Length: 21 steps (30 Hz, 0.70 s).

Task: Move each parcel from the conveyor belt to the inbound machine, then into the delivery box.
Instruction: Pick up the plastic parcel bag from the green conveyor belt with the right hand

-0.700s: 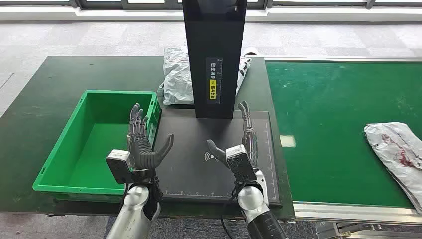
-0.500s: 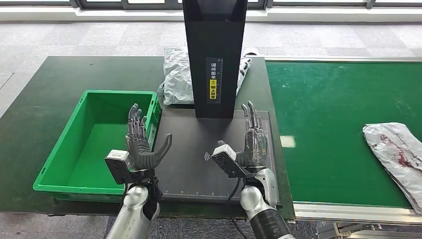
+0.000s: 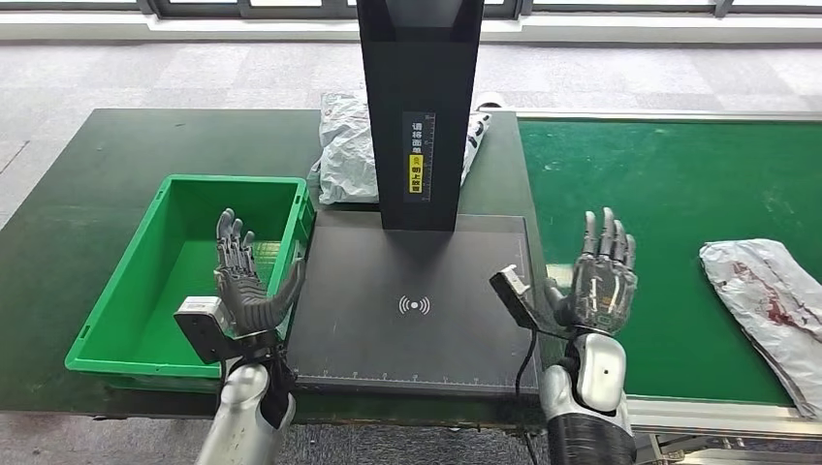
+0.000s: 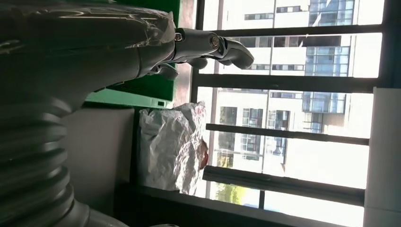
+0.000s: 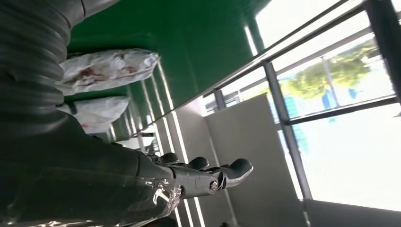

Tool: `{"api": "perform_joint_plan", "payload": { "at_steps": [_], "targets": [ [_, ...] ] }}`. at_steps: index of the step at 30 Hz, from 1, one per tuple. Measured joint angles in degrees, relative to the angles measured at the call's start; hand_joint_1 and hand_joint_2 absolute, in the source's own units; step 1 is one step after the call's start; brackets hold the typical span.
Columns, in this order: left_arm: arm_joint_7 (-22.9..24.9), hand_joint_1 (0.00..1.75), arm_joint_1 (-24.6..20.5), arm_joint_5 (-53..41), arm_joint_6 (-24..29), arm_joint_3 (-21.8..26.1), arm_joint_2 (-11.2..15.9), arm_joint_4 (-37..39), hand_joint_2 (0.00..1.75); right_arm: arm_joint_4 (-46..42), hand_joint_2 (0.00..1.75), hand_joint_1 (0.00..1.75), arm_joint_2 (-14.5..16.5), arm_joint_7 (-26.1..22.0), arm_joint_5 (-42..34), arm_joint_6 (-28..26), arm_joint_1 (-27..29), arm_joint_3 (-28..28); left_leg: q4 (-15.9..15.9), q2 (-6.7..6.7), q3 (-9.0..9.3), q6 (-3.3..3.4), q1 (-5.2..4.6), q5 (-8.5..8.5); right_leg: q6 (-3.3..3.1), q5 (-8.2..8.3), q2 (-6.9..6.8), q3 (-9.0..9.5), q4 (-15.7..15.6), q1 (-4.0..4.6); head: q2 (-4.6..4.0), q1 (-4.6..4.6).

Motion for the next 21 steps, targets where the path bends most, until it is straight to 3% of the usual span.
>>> {"api": "perform_joint_plan", "payload": {
  "at_steps": [13, 21],
  "targets": [
    [0.0, 0.00, 2.1, 1.1, 2.1, 1.0, 0.1, -3.9, 1.75, -1.8, 1.75, 0.00, -6.7, 4.3, 0.1, 0.0, -1.5, -15.5, 0.0, -0.06, -0.01, 0.02, -0.03, -0.01, 0.02, 0.01, -0.07, 0.03, 0.0, -0.01, -0.01, 0.00],
    [0.0, 0.00, 2.7, 1.3, 2.4, 1.1, 0.1, -4.6, 1.75, 1.8, 1.75, 0.00, -10.6, 6.9, -0.3, 0.0, -3.6, -22.7, 0.0, -0.07, -0.01, 0.03, -0.03, -0.01, 0.03, 0.01, -0.07, 0.04, 0.0, -0.03, 0.00, 0.00]
  ]
}}
